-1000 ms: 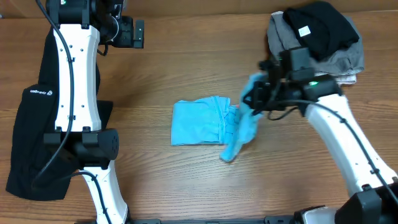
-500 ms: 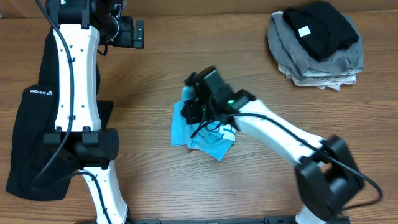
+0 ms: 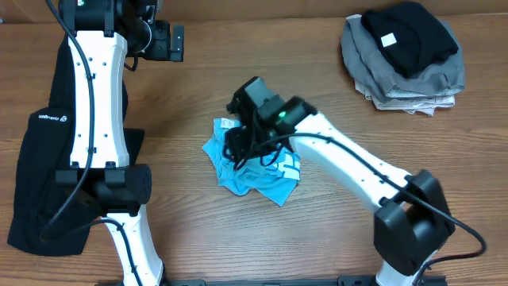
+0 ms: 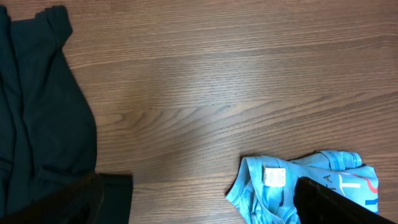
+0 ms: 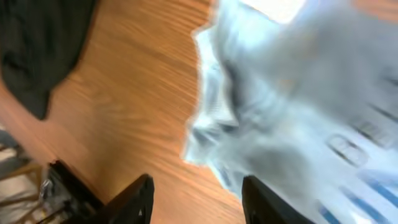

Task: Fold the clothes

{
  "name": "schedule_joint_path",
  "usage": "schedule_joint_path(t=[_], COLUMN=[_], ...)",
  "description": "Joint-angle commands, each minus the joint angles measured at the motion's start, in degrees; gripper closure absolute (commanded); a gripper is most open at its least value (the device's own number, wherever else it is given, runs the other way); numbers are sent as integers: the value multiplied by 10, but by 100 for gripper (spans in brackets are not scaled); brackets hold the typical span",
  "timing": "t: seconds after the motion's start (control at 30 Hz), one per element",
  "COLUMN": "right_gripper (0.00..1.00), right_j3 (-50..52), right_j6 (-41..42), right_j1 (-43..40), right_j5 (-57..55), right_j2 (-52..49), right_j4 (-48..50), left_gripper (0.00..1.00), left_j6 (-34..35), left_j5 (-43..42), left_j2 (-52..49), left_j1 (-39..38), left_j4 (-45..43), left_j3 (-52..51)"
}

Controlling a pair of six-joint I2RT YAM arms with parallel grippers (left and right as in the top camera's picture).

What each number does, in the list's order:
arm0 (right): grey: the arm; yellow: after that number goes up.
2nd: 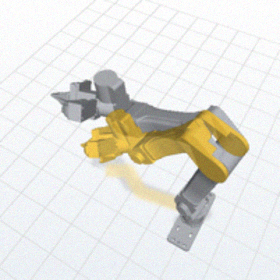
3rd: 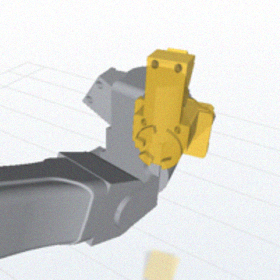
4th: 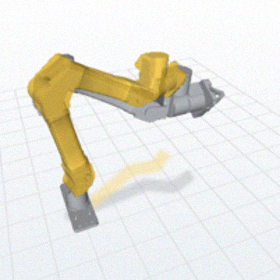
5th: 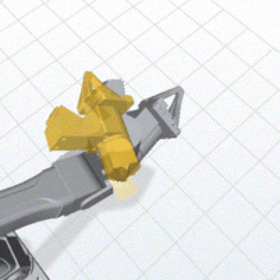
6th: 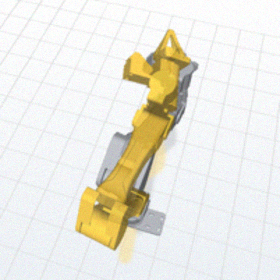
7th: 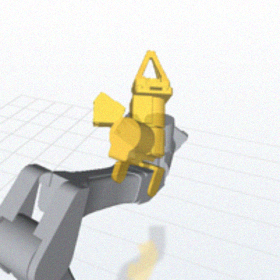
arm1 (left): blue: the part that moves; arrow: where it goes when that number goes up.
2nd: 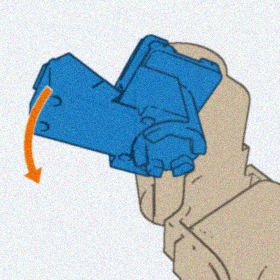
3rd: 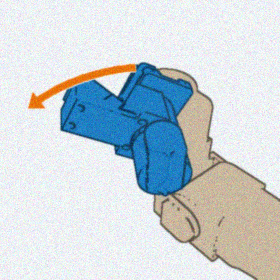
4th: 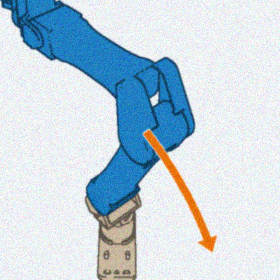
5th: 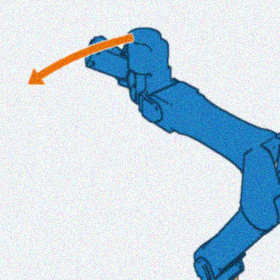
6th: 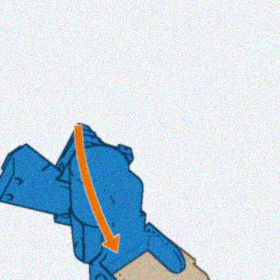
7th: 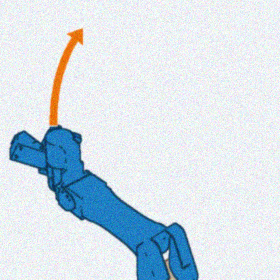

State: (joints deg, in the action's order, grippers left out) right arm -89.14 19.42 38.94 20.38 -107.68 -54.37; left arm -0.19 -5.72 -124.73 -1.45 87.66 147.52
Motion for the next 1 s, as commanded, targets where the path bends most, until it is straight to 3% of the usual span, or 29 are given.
schedule_joint_path(t=[0.0, 0.2, 0.83, 0.97], right_gripper=[51, 51, 48, 42], right_j3=[-9, 70, 209, 216], right_j6=[-19, 6, 36, 50], right_j1=[-11, -7, 6, 6], right_j5=[-47, -40, -2, -13], right_j2=[21, 21, 21, 21], right_j4=[-86, -134, -53, -29], left_gripper=[0, 0, 0, 0], left_j6=[-11, -11, -11, -11], left_j5=[2, -3, -3, -3], left_j2=[3, 3, 3, 3], left_j1=[4, 4, 3, 3], left_j4=[-3, -10, -10, -10], left_j3=[11, 11, 10, 10])
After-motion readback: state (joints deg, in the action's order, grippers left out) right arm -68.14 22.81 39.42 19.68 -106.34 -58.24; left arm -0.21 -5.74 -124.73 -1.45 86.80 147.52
